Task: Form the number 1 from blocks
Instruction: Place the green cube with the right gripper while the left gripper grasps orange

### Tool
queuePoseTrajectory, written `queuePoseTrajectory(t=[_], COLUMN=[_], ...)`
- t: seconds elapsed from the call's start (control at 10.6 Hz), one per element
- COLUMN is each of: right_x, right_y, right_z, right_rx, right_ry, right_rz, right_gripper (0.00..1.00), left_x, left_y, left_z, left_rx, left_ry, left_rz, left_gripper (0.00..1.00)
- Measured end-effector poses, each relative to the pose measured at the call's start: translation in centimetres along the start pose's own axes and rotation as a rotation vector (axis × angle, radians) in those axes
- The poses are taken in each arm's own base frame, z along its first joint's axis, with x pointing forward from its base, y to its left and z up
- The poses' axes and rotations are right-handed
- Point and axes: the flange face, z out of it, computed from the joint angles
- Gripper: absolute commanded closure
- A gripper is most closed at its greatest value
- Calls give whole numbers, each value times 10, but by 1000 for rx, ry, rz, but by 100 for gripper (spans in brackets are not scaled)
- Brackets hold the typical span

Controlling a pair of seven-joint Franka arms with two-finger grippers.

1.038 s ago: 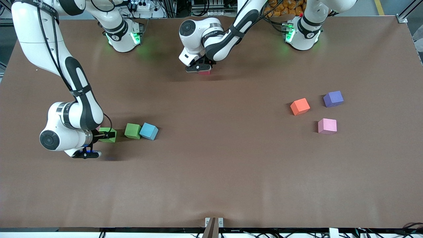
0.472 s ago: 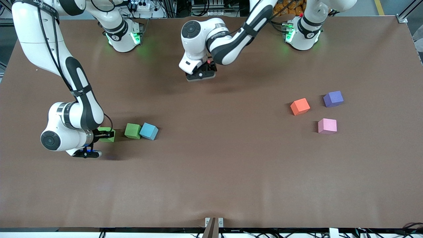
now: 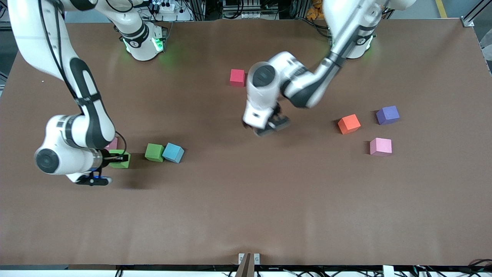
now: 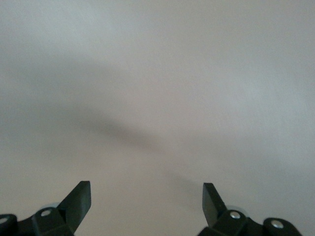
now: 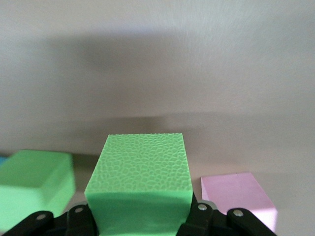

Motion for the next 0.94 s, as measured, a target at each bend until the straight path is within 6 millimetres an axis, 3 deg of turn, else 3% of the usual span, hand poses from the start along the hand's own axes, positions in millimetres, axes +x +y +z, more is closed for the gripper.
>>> queuePoseTrajectory(t=[0.19, 0.28, 0.47, 0.66, 0.85, 0.94], right_x=[-17, -27, -46, -77, -116, -135], right_y=[-26, -51, -124, -215, -294, -324], right_z=[-62, -82, -89, -73, -50, -37], right_rx=[-2, -3, 17, 37, 66, 80], right_ry=[75, 99, 110, 81, 64, 61], right_rz=[-3, -8, 19, 62, 70, 71], right_gripper=[41, 41, 41, 41, 41, 41], left_x=[102, 143, 190, 206, 194, 181], left_y=[-61, -96, -149, -193, -225, -237], left_z=[-9, -11, -10, -4, 1, 8], left_rx=[10, 28, 48, 70, 81, 78], left_ry=[-8, -21, -44, -65, -58, -45], left_rz=[-42, -54, -69, -55, -22, -14], left_gripper=[0, 0, 0, 0, 0, 0])
